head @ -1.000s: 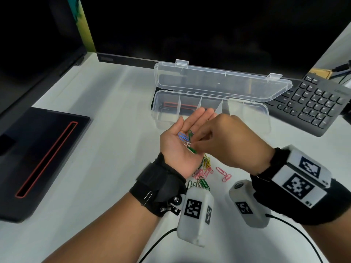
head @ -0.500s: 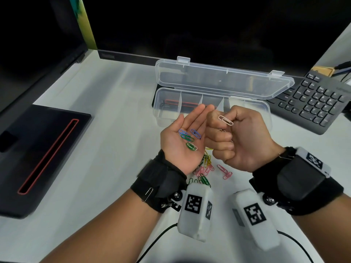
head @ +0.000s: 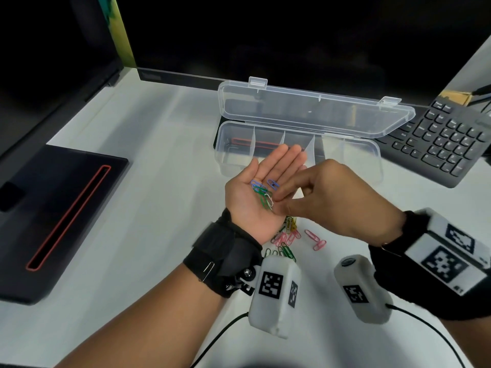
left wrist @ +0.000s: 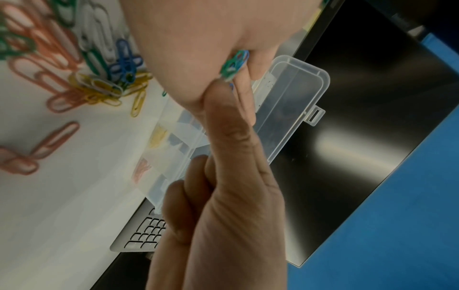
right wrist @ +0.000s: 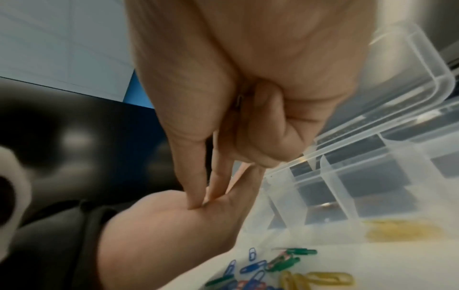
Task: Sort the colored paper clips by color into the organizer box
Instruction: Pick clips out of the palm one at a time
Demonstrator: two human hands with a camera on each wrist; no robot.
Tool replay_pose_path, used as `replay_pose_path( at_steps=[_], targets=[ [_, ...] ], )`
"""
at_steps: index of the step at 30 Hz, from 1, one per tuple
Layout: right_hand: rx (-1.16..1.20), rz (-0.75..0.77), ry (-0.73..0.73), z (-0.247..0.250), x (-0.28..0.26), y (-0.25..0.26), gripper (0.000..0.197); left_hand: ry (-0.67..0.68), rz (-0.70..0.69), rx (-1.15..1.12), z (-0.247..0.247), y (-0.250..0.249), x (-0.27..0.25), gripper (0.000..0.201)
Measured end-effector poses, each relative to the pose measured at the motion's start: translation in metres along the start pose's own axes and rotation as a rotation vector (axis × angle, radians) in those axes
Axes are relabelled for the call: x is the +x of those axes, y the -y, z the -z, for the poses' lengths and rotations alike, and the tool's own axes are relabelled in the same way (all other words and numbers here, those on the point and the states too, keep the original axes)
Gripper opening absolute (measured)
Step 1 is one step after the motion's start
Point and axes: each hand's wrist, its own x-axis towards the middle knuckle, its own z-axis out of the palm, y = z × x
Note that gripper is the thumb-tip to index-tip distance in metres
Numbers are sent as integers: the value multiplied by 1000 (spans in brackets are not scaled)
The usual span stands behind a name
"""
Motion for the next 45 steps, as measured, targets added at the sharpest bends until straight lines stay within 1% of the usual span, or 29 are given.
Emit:
replay_pose_path(
  at_steps=[2, 6, 8, 10, 11, 12, 14, 15, 17, 18, 20, 25, 27, 30, 31, 34, 36, 38, 42, 45],
  targets=[
    [-54, 8, -21, -3, 0, -1, 9, 2, 4, -2, 1, 1, 0, 48],
    [-177, 53, -93, -13, 2, -3, 7, 5, -10, 16, 0, 1, 1, 47],
    [-164, 42, -116, -15, 3, -4, 9, 7, -10, 21, -1, 1, 0, 47],
    [-108, 20, -108, -14, 3, -3, 8, 13, -8, 21, -3, 1, 0, 47],
    [-40, 0, -98, -13, 3, -3, 7, 14, -10, 13, -3, 1, -1, 47],
    [74, -32, -87, -12, 3, -2, 7, 13, -14, 8, -3, 0, -1, 47],
    [420, -155, -58, -8, 1, -5, 20, 15, -26, 2, -3, -2, -2, 48],
    [609, -231, -21, -6, 1, -9, 23, 19, -28, -2, -3, -3, -2, 48],
    [909, -325, 47, -2, 1, -19, 21, 33, -28, -22, -3, -4, -2, 47],
    [1004, -346, 55, -1, 0, -25, 20, 40, -27, -33, -3, -4, -3, 47],
    [1150, -375, 25, 1, -2, -38, 21, 52, -23, -47, -2, -5, -3, 47],
    [1409, -421, -153, 9, -5, -62, 18, 52, -38, -52, -3, -8, -3, 47],
    [1436, -438, -226, 14, -5, -67, 14, 60, -49, -59, -3, -11, -3, 46],
    [1425, -456, -295, 21, -2, -70, 16, 75, -64, -70, -3, -14, -4, 47],
    [1413, -461, -313, 24, 0, -71, 20, 80, -65, -75, -4, -15, -4, 47],
    [1370, -460, -329, 32, 9, -71, 39, 77, -65, -74, -4, -15, -5, 46],
    [1347, -411, -312, 33, 17, -66, 47, 65, -60, -62, -5, -14, -5, 45],
    [1307, -346, -304, 32, 26, -59, 51, 50, -51, -50, -6, -14, -5, 44],
    [1189, -232, -348, 23, 53, -41, 48, 9, -32, -37, -3, -14, -11, 43],
    [1094, -184, -373, 17, 71, -29, 47, -40, -17, -6, 6, -16, -18, 42]
  ],
)
